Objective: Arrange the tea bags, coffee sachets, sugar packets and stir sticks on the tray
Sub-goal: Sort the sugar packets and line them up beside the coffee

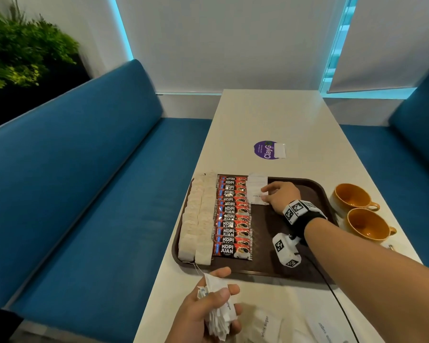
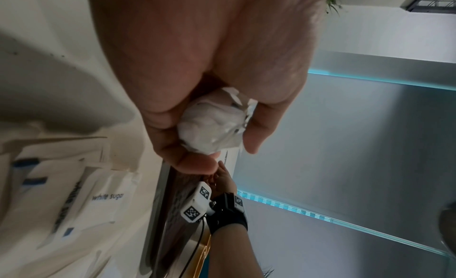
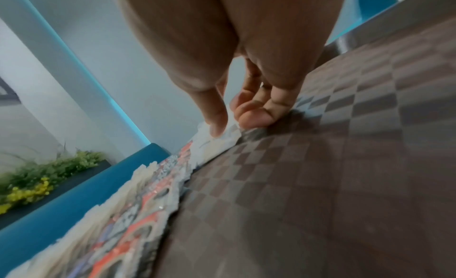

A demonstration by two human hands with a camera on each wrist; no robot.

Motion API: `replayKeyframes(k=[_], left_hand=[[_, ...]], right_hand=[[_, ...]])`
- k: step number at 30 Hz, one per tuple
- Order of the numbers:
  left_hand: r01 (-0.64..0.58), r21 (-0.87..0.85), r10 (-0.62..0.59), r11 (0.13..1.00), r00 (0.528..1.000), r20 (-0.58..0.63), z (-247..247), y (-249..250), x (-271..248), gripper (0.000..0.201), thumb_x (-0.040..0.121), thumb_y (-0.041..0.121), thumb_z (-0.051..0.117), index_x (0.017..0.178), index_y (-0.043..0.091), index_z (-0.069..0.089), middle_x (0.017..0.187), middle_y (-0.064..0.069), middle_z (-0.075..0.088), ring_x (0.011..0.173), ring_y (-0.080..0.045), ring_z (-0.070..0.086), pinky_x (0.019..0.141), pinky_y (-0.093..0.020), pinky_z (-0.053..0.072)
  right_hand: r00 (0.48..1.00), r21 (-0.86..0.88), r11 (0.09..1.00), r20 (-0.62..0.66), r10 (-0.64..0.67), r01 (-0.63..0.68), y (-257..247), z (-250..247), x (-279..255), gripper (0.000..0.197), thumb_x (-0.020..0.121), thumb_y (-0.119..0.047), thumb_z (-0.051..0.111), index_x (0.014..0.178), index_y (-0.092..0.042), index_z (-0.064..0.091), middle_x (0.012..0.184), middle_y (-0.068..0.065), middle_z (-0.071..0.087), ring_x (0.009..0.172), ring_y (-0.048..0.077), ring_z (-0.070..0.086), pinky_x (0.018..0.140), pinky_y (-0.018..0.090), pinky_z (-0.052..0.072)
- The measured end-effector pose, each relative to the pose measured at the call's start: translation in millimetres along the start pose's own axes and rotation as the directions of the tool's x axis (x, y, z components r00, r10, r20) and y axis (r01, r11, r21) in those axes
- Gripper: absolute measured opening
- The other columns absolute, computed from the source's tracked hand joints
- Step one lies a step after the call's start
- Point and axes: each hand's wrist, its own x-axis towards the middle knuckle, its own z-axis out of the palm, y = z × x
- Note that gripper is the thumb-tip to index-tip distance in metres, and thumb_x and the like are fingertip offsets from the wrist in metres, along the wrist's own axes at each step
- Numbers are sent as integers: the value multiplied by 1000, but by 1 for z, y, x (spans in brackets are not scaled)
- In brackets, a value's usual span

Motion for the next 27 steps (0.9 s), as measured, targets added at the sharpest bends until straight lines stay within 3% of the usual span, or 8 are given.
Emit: replayKeyframes(k=[4,7,12,14,17,20,24,27], left_hand=[[-37,-59,40,998,998,49,5,0,-11,71,39,-1,83,109,5,76,102,-24,67,75,-43,63,62,-44,54],[-88,-69,94,994,992,89,11,-2,-21,67,44,-8,67,109,5,74,102,-20,56,72,-41,62,61,-43,56],[-142,-29,145,989,973,182,22,-3,-45,68,56,-11,64,121,10,71,100,-23,63,90,-49,68,72,-50,60],[-154,23,145,988,966,216,28,-4,-55,68,60,-9,69,125,10,69,104,-25,66,99,-52,68,75,-51,60],[-172,88,147,981,961,232,35,-9,-68,59,70,-6,69,127,8,66,107,-27,67,105,-53,67,73,-50,60],[-188,142,155,972,963,220,42,-14,-80,54,73,-3,70,126,10,67,112,-28,69,105,-50,68,73,-48,61],[-196,198,155,960,966,207,48,-24,-91,59,75,0,72,133,5,59,116,-28,67,99,-41,70,72,-44,60],[-197,214,154,957,967,201,53,-30,-96,55,77,0,71,131,4,59,114,-27,67,97,-39,69,71,-43,60]], right_hand=[[999,83,996,-41,-35,38,-7,-18,-23,13,86,-16,80,91,-27,75,99,-1,73,83,10,65,82,27,52],[996,185,979,-20,-84,87,-17,-37,-62,12,88,-12,76,89,-24,75,94,0,73,77,11,66,81,31,56],[954,417,900,198,-223,124,-34,-70,-170,7,90,-6,73,94,-11,76,76,6,67,68,20,55,64,30,48],[906,538,839,310,-287,82,-36,-81,-216,9,89,-2,73,98,-4,75,78,9,66,71,24,53,64,29,46],[843,566,821,407,-352,69,-28,-91,-270,15,88,-7,76,103,-9,75,87,13,68,73,22,60,67,30,53],[866,590,807,381,-324,43,-14,-89,-299,24,83,-14,81,106,-14,73,89,12,69,73,19,63,67,31,56],[907,622,783,340,-249,-18,4,-84,-326,35,75,-25,84,105,-11,73,96,24,67,70,23,63,66,34,56],[909,638,769,339,-242,-33,12,-81,-339,30,79,-25,82,104,-9,74,97,26,69,70,25,65,66,35,57]])
